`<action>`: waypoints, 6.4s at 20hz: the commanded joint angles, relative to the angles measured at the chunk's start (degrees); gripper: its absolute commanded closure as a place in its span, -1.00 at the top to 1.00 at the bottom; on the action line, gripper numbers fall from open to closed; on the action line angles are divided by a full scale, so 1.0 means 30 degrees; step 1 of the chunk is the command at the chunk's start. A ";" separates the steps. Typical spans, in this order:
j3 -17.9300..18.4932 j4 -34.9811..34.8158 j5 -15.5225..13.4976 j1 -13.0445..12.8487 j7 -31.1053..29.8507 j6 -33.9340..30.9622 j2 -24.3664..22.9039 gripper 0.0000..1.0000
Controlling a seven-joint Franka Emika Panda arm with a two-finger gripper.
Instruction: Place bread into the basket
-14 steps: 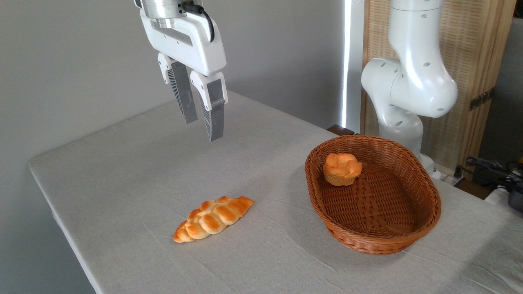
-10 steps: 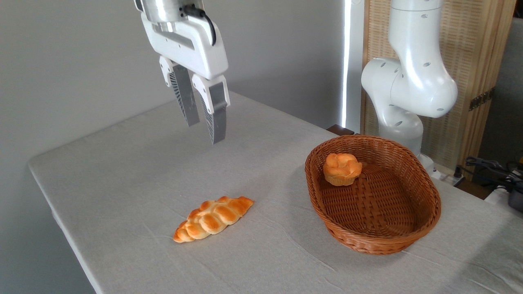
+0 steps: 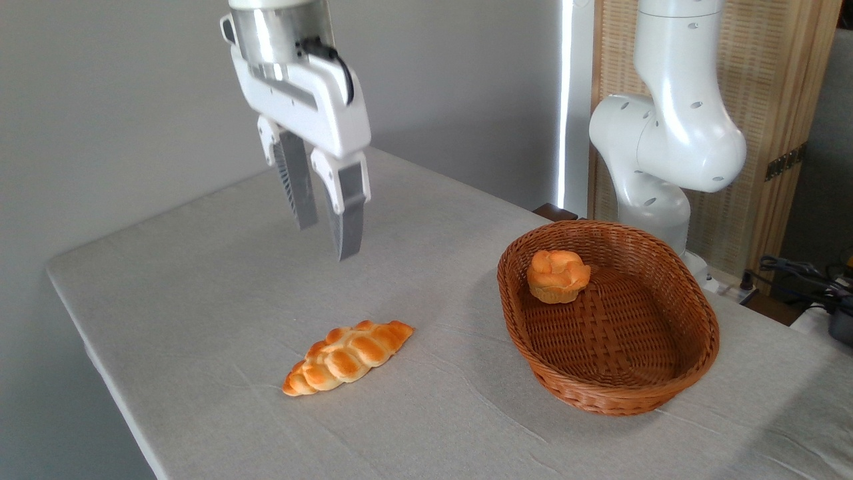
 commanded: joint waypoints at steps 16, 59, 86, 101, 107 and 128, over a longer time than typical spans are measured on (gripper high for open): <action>-0.0458 -0.6946 0.0441 -0.0715 0.0867 1.0034 0.3533 0.98; 0.6801 -0.9339 0.3246 -0.1180 1.5249 -0.1598 -0.8150 -0.49; 1.1202 -1.2512 0.5949 -0.4436 1.5487 -0.1714 -0.8245 0.99; 0.7310 -0.4907 0.1147 -0.4407 0.7909 -0.2736 -0.4738 1.00; 0.4615 0.0339 0.0793 -0.4116 0.1520 -0.2857 -0.1309 1.00; -0.0077 0.2019 0.0588 -0.0131 -0.2677 -0.1802 0.0545 1.00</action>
